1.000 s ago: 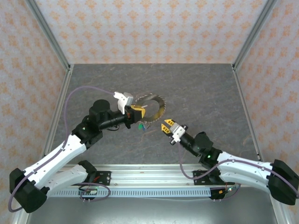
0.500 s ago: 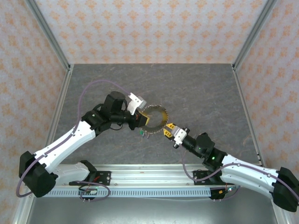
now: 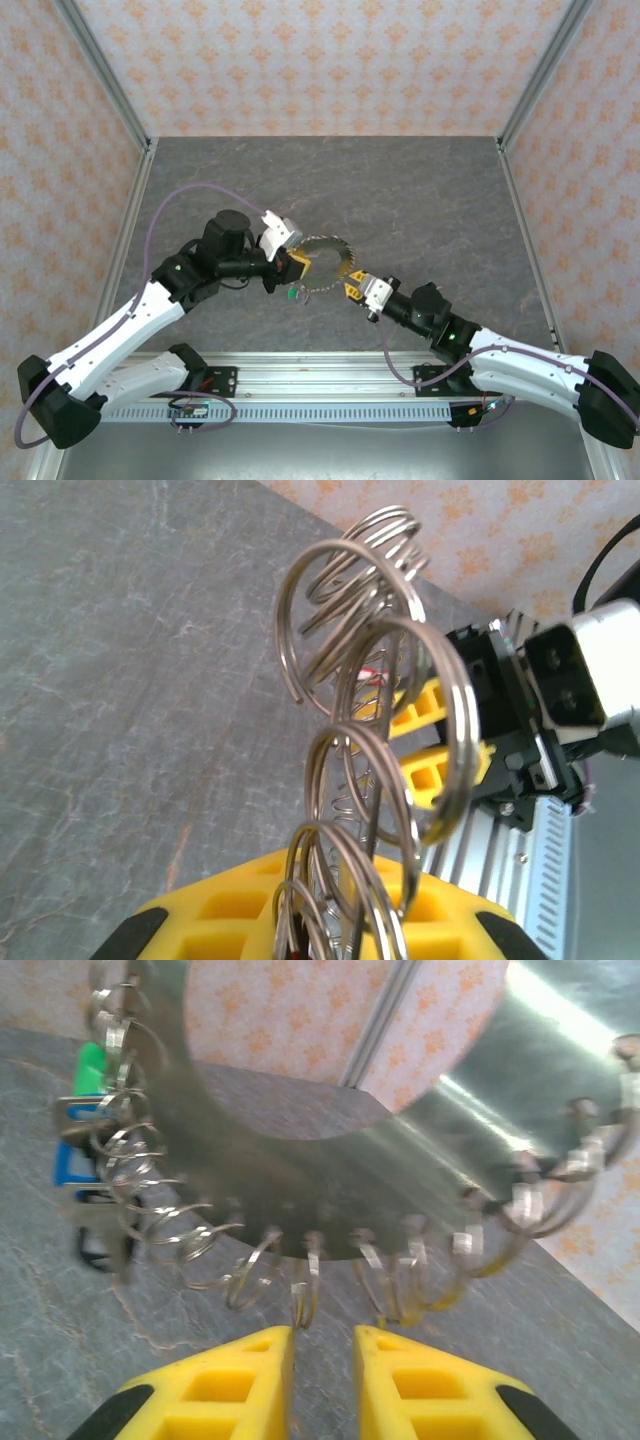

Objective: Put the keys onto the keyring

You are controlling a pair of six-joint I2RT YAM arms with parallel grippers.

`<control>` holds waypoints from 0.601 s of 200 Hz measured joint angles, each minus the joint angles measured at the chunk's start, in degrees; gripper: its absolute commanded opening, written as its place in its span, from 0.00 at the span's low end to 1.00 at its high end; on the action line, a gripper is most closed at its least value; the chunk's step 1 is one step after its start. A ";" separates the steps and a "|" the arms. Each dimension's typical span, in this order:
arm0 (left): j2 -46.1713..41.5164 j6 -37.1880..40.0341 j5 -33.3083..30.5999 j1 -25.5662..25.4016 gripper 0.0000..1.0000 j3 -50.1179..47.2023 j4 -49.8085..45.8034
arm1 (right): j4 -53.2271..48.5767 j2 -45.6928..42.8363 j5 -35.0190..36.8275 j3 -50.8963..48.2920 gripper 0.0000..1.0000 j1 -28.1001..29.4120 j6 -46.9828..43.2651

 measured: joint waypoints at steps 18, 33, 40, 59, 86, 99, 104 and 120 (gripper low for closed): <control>0.85 1.90 -1.60 -0.04 0.00 1.01 -3.74 | 0.00 -0.63 2.16 0.00 0.23 0.00 -0.04; 2.27 3.34 -2.54 -0.22 0.00 1.92 -6.54 | 0.00 -0.92 3.48 0.00 0.25 0.00 0.00; 2.86 3.98 -3.13 -0.37 0.00 2.16 -7.43 | 0.00 -0.94 3.87 0.00 0.29 0.00 0.15; 3.96 5.27 -3.80 -0.74 0.00 2.34 -9.40 | -0.07 -0.98 4.72 0.13 0.48 -0.28 2.23; 4.57 6.34 -4.42 -0.98 0.00 2.34 -10.34 | -2.67 -0.50 4.85 3.63 0.55 -2.64 10.34; 4.57 6.86 -4.61 -1.11 0.00 2.34 -10.43 | -4.39 0.11 3.45 6.69 0.55 -4.72 14.95; 4.57 7.06 -4.59 -1.25 0.00 2.36 -10.54 | -5.03 0.46 2.10 7.93 0.55 -5.70 16.63; 4.57 7.41 -4.61 -1.49 0.00 2.64 -11.04 | -6.08 1.95 -2.89 11.19 0.57 -8.17 20.79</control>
